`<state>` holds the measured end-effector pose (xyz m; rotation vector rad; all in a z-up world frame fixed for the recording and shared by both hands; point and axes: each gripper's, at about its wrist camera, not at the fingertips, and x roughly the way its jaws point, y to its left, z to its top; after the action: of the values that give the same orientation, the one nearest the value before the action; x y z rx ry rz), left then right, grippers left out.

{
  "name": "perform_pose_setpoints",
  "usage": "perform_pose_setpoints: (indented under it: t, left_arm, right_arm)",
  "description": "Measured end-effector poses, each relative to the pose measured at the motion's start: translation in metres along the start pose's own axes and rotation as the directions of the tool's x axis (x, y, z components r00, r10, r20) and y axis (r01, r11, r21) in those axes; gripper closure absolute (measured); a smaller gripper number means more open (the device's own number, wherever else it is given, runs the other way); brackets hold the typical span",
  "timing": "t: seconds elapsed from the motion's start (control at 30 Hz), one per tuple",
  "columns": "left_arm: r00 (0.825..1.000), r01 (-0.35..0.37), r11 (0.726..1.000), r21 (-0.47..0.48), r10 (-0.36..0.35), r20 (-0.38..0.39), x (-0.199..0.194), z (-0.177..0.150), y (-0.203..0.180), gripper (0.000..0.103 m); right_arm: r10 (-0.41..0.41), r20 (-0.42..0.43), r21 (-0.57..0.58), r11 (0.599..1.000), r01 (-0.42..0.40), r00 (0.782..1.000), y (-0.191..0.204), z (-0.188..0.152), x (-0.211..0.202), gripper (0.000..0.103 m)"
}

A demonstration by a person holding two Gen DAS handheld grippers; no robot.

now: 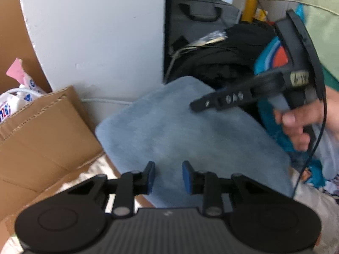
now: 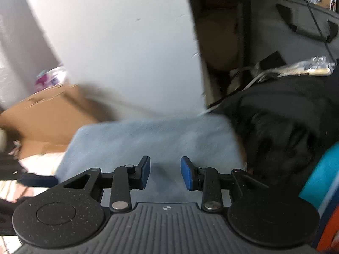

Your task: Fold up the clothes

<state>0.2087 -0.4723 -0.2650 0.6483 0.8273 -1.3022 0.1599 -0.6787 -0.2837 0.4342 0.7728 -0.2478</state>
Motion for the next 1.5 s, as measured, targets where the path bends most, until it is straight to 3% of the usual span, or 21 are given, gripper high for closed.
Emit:
perform_pose_setpoints:
  t: [0.1,0.27,0.53,0.9,1.37,1.5]
  left_arm:
    - [1.000,0.026,0.999,-0.019,-0.026,-0.014,-0.007,-0.005,-0.002,0.077]
    - [1.000,-0.006,1.000,0.009,0.006,-0.023,0.001,-0.013,-0.011,0.078]
    - [0.998,-0.047,0.999,-0.011,0.046,-0.052,0.030,-0.020,-0.013,0.077]
    - [0.998,-0.035,0.998,-0.044,0.033,-0.054,0.035,-0.019,-0.008,0.077]
    - [0.999,-0.042,0.999,-0.029,0.041,-0.034,0.034,-0.024,-0.009,0.076]
    - [0.999,-0.037,0.999,-0.037,0.036,-0.032,0.034,-0.024,-0.007,0.076]
  right_arm:
    - [0.054,-0.007,-0.012,0.998,-0.054,0.999,0.016,-0.018,-0.011,0.065]
    - [0.087,-0.024,-0.061,0.994,-0.089,0.996,0.040,-0.038,-0.018,0.066]
    - [0.057,-0.040,-0.141,0.988,-0.062,0.998,0.056,-0.054,-0.010,0.066]
    - [0.005,-0.056,-0.211,0.977,-0.017,0.998,0.062,-0.059,-0.012,0.065]
    - [-0.029,-0.059,-0.215,0.976,0.015,0.998,0.036,-0.099,-0.051,0.063]
    - [-0.078,-0.068,-0.245,0.968,0.059,0.995,0.027,-0.114,-0.061,0.065]
